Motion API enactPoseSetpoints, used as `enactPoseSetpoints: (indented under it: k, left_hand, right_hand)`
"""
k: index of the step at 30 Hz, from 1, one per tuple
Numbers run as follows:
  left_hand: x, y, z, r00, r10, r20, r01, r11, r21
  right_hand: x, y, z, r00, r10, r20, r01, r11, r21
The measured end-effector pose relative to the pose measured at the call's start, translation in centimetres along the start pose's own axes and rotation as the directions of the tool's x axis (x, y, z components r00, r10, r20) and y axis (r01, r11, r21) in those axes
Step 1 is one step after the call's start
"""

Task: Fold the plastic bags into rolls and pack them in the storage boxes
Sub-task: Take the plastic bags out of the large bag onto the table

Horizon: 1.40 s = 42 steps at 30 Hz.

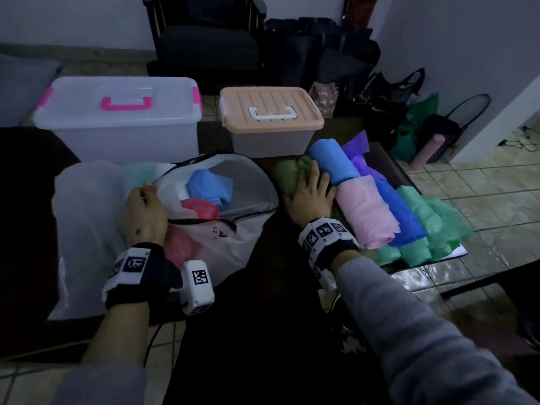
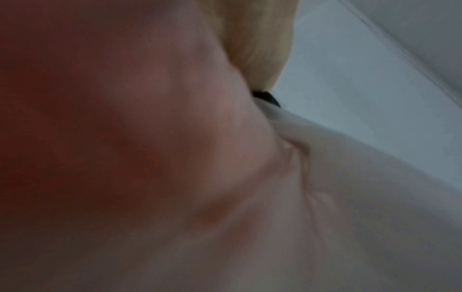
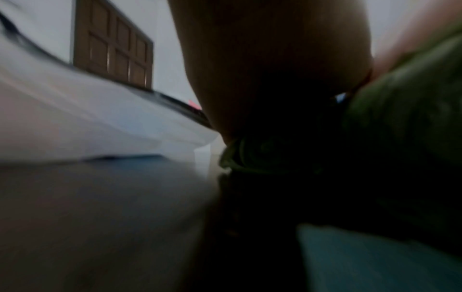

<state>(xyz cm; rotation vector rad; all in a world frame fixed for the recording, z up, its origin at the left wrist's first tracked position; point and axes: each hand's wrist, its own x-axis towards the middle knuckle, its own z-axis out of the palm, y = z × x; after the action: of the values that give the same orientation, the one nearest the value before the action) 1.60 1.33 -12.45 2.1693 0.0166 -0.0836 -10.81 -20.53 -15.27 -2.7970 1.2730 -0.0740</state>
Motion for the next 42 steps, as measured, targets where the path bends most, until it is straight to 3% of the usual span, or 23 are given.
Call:
enactPoseSetpoints:
  k: [3, 5, 7, 9, 12, 14, 15, 17, 19, 26, 30, 33, 37, 42]
  left_hand:
    - [-0.7, 0.5, -0.2, 0.997, 0.013, 0.080, -0.013, 1.000, 0.005]
    - [-0.4, 0.5, -0.8, 0.997, 0.036, 0.070, -0.034, 0.999, -0.018]
    - [0.5, 0.3, -2.0, 0.999, 0.035, -0.024, -0.036, 0.999, -0.024]
    - [1.1, -0.1, -3.5, 0.984, 0.037, -0.172, -0.030, 0.999, 0.041]
    - [1.4, -0.9, -5.2, 0.951, -0.176, -0.253, 0.230, 0.952, 0.201]
    - [2.0, -2.2, -5.6, 0.912, -0.355, -0.205, 0.391, 0.902, 0.182]
    - [2.1, -2.9, -5.6, 0.911, -0.385, -0.145, 0.407, 0.897, 0.174]
    - [2.1, -3.7, -5.5, 0.920, -0.389, -0.042, 0.390, 0.906, 0.165]
    - [1.6, -3.4, -5.6, 0.919, -0.391, -0.047, 0.394, 0.910, 0.127]
    - [-0.7, 1.6, -6.1, 0.993, -0.116, -0.034, 0.116, 0.993, -0.012]
    - [-2.3, 5.1, -5.2, 0.990, 0.123, -0.072, -0.132, 0.983, -0.125]
    - [-3.6, 8.0, -4.4, 0.972, 0.222, -0.075, -0.233, 0.952, -0.198]
    - [-4.3, 11.4, -3.5, 0.963, 0.265, -0.058, -0.265, 0.877, -0.401]
    - [-4.6, 15.2, -3.3, 0.945, 0.323, -0.048, -0.277, 0.714, -0.643]
  right_hand:
    - [0.5, 0.0, -0.1, 0.999, -0.007, 0.045, 0.006, 1.000, 0.013]
    - [0.7, -0.2, -0.6, 0.995, 0.006, 0.104, -0.013, 0.998, 0.067]
    - [0.8, -0.4, -1.5, 0.998, 0.004, 0.066, -0.013, 0.990, 0.144]
    - [0.7, -0.5, -2.2, 0.995, -0.043, -0.090, 0.055, 0.990, 0.131]
    - [0.5, -0.2, -2.4, 0.969, -0.161, -0.186, 0.148, 0.986, -0.082]
    - [0.5, 0.4, -2.4, 0.976, -0.155, -0.155, 0.133, 0.981, -0.143]
    - [0.4, 0.8, -2.4, 0.985, -0.122, -0.124, 0.104, 0.984, -0.144]
    - [0.2, 1.5, -2.6, 0.999, -0.037, -0.025, 0.033, 0.989, -0.147]
    - [0.2, 2.0, -2.8, 0.996, 0.012, 0.084, 0.004, 0.983, -0.182]
    - [0.6, 2.4, -4.0, 0.970, 0.011, 0.242, 0.019, 0.993, -0.120]
    - [0.5, 2.6, -4.2, 0.963, 0.000, 0.269, 0.028, 0.994, -0.101]
    - [0.7, 2.7, -4.5, 0.953, -0.009, 0.302, 0.032, 0.997, -0.070]
    - [0.7, 2.9, -4.6, 0.951, -0.011, 0.309, 0.026, 0.999, -0.047]
    - [0.7, 2.8, -4.4, 0.956, -0.014, 0.292, 0.023, 0.999, -0.027]
